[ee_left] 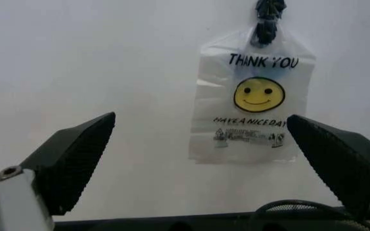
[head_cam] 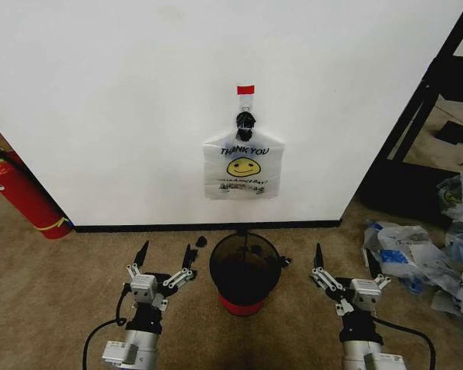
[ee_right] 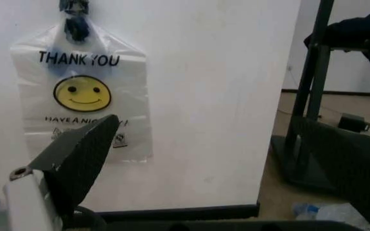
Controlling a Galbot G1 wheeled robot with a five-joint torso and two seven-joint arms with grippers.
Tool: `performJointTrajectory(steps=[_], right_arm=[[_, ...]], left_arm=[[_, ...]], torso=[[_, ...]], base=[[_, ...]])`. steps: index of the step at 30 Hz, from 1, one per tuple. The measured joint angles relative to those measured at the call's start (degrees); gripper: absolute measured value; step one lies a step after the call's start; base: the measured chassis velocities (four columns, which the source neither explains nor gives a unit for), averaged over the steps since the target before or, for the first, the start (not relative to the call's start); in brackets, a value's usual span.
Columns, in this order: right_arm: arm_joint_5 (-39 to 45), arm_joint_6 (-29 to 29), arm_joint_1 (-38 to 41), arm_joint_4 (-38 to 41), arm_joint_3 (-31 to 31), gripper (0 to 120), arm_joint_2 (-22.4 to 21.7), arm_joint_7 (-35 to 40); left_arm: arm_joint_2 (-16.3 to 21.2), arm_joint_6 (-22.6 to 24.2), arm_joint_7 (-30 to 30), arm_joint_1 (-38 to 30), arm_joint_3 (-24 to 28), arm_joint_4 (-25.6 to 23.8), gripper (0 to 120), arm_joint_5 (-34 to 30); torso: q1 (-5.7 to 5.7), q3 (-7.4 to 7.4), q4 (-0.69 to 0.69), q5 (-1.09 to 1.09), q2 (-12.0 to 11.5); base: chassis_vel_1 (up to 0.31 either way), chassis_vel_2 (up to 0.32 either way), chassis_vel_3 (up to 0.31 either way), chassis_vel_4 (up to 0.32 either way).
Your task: Pick up the garbage bag from the wall and place it over the trash bin.
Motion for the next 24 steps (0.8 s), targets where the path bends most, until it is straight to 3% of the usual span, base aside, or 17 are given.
performJointTrajectory(steps=[9,13,14,16,20,24], right_arm=[[4.31,-0.96,3.13,-4.20,-0.45,100,-3.01,-0.03],[15.23,-2.50,9.73,-8.00,-1.50,100,-9.70,-0.52],[15.23,-2.50,9.73,-8.00,-1.50,100,-9.70,-0.52],[22.28,-2.78,15.08,-11.02,-2.40,100,-14.21,-1.37],[32.05,-3.24,25.12,-16.67,-5.54,100,-20.42,-3.45],[37.75,-4.25,31.08,-19.12,-7.75,100,-22.45,-5.06]], left_arm=[[-0.60,0.00,-0.06,0.03,0.05,0.39,100,1.04],[-0.99,0.02,-0.15,0.22,-0.16,0.31,100,1.83],[-0.99,0.02,-0.15,0.22,-0.16,0.31,100,1.83],[-1.28,-0.01,-0.16,0.51,-0.21,0.38,100,2.55],[-2.11,-0.14,-0.15,1.33,-0.23,0.69,100,3.98],[-2.72,-0.16,-0.19,1.68,-0.26,0.69,100,4.76]], torso=[[0.00,0.00,-0.01,0.01,0.00],[0.00,0.00,-0.02,0.01,0.00],[0.00,0.00,-0.02,0.01,0.00],[0.00,0.00,0.03,0.02,0.00],[0.00,0.01,0.00,0.00,-0.02],[0.00,0.01,-0.01,0.02,-0.01]], base=[[0.000,0.000,0.000,0.000],[0.000,0.000,0.000,0.000],[0.000,0.000,0.000,0.000],[0.000,0.000,0.000,0.000],[0.000,0.000,0.000,0.000],[0.000,0.000,0.000,0.000]])
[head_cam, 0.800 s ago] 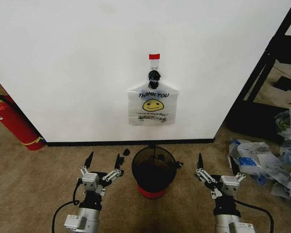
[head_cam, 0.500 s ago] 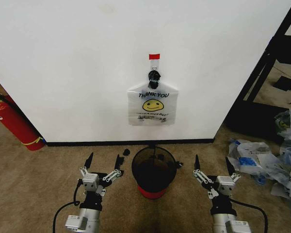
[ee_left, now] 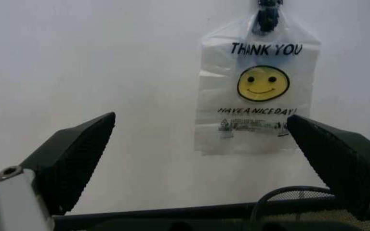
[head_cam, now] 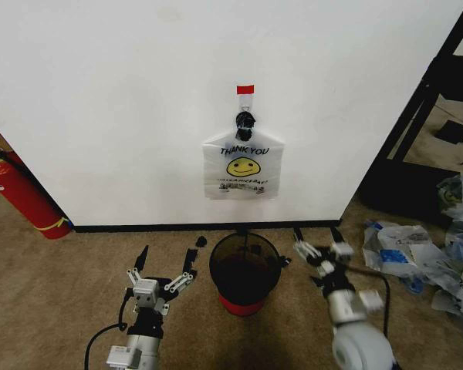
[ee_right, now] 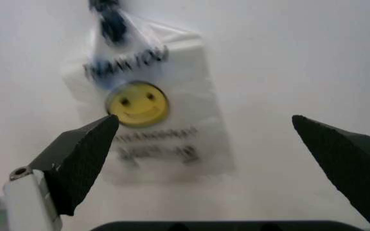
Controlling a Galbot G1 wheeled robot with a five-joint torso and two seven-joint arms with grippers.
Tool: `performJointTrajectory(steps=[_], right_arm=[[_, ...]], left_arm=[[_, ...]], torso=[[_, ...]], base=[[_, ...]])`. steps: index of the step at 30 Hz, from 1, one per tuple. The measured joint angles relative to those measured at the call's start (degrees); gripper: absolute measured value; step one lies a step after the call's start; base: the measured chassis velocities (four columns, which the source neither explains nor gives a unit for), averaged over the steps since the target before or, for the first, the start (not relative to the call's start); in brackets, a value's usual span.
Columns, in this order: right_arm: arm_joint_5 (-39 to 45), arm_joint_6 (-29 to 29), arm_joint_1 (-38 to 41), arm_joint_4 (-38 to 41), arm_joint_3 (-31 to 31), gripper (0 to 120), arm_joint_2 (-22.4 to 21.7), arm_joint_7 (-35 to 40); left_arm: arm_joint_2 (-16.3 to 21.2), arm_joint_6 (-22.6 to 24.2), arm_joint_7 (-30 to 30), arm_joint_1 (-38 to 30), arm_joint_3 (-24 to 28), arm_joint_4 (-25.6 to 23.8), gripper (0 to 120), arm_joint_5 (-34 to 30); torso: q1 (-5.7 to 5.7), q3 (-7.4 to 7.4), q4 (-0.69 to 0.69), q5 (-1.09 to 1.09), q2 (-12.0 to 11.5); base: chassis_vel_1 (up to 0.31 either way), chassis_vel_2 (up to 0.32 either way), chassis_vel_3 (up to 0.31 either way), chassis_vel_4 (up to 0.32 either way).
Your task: Pick up the garbage bag from the wall and place it over the trash bin.
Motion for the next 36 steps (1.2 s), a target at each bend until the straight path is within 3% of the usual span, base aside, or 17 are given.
performJointTrajectory(steps=[4,6,10,16,36], right_arm=[[9.78,-1.91,14.43,-6.78,-6.36,100,-1.46,-4.59],[11.83,-2.18,17.76,-9.01,-8.09,100,-1.28,-5.40],[17.61,-2.91,28.11,-16.52,-13.06,100,0.97,-6.59],[23.02,-4.39,37.58,-22.11,-16.63,100,5.23,-6.83],[25.78,-5.79,43.48,-29.96,-17.59,100,9.16,-5.35]], left_arm=[[-1.23,-0.13,-0.36,0.77,-0.18,-0.29,100,0.86],[-1.37,-0.17,-0.42,0.99,-0.30,-0.35,100,1.01],[-0.91,-0.67,-0.50,1.17,-0.56,-0.38,100,1.70],[-1.09,-0.65,-0.54,0.79,-0.76,-0.81,100,1.46],[-1.19,-0.86,-0.41,1.07,-0.71,-0.88,100,0.87]], torso=[[0.00,0.00,0.01,0.00,0.00],[0.00,0.00,0.03,-0.02,0.00],[0.00,0.00,0.01,-0.02,0.00],[0.00,0.00,0.01,-0.04,0.00],[-0.01,-0.01,0.01,-0.02,0.01]], base=[[0.000,0.000,0.000,0.000],[0.000,0.000,0.000,0.000],[0.000,0.000,0.000,0.000],[0.000,0.000,0.000,0.000],[0.000,0.000,0.000,0.000]])
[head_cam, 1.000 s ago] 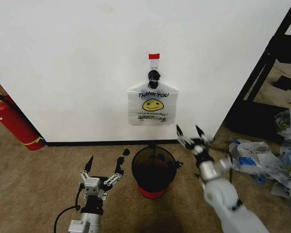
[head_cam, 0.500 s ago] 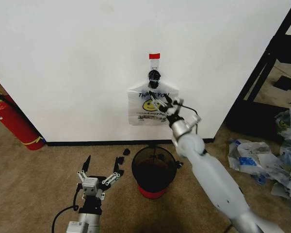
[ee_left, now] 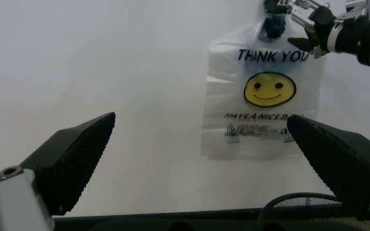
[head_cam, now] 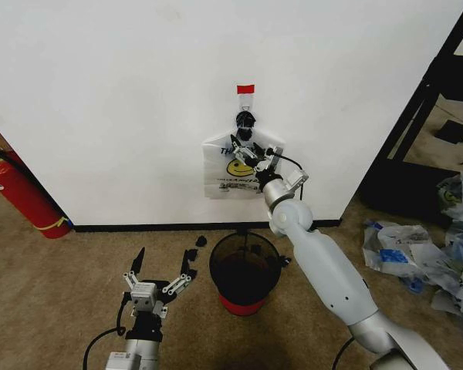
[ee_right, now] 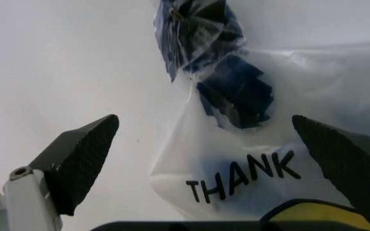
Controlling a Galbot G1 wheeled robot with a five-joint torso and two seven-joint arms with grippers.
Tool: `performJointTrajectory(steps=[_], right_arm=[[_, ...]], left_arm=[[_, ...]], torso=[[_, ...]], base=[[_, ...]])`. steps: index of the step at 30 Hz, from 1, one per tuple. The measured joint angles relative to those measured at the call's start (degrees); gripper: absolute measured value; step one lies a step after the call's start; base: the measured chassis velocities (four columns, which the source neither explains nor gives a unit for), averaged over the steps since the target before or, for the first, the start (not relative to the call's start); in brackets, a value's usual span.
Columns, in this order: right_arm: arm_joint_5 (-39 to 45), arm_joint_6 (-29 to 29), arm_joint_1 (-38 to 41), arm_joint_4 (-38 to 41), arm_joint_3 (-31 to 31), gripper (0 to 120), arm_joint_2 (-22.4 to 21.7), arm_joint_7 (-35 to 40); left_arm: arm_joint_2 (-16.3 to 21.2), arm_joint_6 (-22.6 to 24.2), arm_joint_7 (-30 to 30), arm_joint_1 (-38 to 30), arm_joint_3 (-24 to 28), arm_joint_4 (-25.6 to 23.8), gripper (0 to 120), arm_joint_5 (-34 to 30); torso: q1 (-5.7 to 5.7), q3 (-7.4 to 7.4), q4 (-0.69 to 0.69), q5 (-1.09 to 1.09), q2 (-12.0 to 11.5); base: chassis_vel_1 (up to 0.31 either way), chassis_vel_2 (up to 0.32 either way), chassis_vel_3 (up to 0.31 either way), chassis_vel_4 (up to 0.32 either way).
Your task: Pick up the garbage bag from the wall and place it over the trash bin.
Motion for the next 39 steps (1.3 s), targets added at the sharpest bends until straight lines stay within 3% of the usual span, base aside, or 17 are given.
performJointTrajectory(steps=[17,39], right_arm=[[0.52,-0.05,2.28,-2.21,-1.19,100,0.86,-0.86],[1.89,-0.13,2.35,-1.44,-1.80,100,-2.36,-4.28]], left_arm=[[-0.43,0.21,0.07,0.38,-0.43,-0.72,100,0.17],[-0.16,0.47,0.17,0.88,-1.26,-1.84,100,-0.16]], torso=[[0.00,0.00,0.00,0.00,0.00],[0.00,0.00,-0.01,0.00,0.00]], base=[[0.000,0.000,0.000,0.000],[0.000,0.000,0.000,0.000]])
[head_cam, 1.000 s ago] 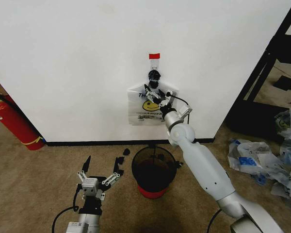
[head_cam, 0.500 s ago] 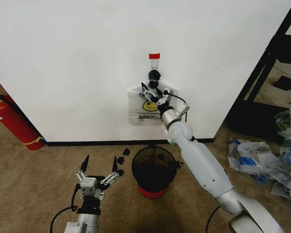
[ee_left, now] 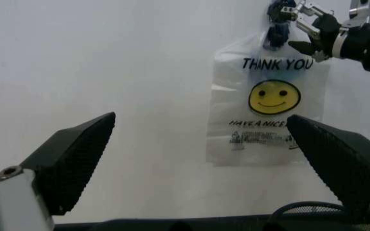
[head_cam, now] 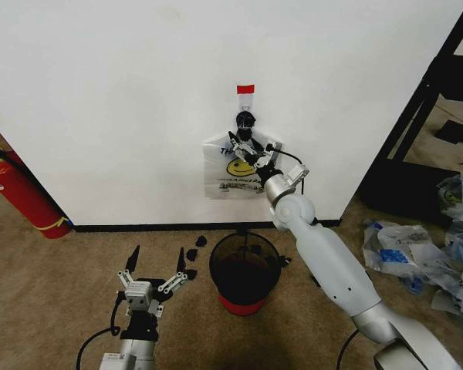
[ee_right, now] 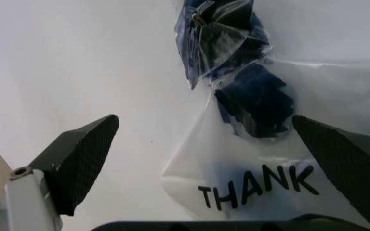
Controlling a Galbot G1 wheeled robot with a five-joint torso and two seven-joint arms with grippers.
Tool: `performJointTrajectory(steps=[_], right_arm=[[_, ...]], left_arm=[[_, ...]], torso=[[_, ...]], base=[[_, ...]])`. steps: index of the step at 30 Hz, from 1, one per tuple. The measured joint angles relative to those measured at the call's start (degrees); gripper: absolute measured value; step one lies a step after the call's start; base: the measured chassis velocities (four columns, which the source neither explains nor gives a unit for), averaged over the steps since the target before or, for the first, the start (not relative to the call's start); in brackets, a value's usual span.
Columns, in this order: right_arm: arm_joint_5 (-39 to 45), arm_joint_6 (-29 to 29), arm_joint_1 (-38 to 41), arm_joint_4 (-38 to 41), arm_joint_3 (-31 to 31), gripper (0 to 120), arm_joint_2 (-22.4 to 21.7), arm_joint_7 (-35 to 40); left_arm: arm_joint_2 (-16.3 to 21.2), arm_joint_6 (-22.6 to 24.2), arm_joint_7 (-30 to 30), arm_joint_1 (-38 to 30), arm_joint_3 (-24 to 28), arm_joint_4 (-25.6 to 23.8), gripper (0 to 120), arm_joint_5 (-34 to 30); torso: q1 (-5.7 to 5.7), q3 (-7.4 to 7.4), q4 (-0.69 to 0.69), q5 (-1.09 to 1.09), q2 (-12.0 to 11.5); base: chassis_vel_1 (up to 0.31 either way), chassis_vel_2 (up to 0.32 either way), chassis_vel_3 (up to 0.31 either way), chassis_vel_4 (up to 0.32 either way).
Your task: Pick up the garbage bag from the wall and place it over the trash bin.
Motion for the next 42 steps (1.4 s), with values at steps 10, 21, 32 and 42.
performJointTrajectory(steps=[10,21,32,42], right_arm=[[-0.29,-0.84,1.07,-1.76,0.21,100,1.25,1.27],[-0.50,-1.12,1.83,-2.25,0.04,100,3.06,1.36],[-0.54,-1.13,2.22,-2.30,-0.40,84,2.88,1.97],[-0.68,-1.14,2.25,-2.68,-0.54,51,2.85,2.78]], left_arm=[[-0.18,-0.07,0.06,0.13,-0.01,0.00,100,-0.25],[-0.13,-0.11,0.09,0.02,-0.43,-0.09,100,-0.64],[-0.21,-0.27,0.09,0.14,-0.33,-0.18,100,-0.69],[-0.18,-0.33,0.13,0.01,-0.36,-0.17,100,-0.76]], torso=[[0.00,0.00,0.00,0.00,0.00],[0.00,0.00,0.01,-0.01,0.00],[0.00,0.00,0.00,0.00,0.00],[0.00,0.00,0.00,0.00,0.00]], base=[[0.000,0.000,0.000,0.000],[0.000,0.000,0.000,0.000],[0.000,0.000,0.000,0.000],[0.000,0.000,0.000,0.000]])
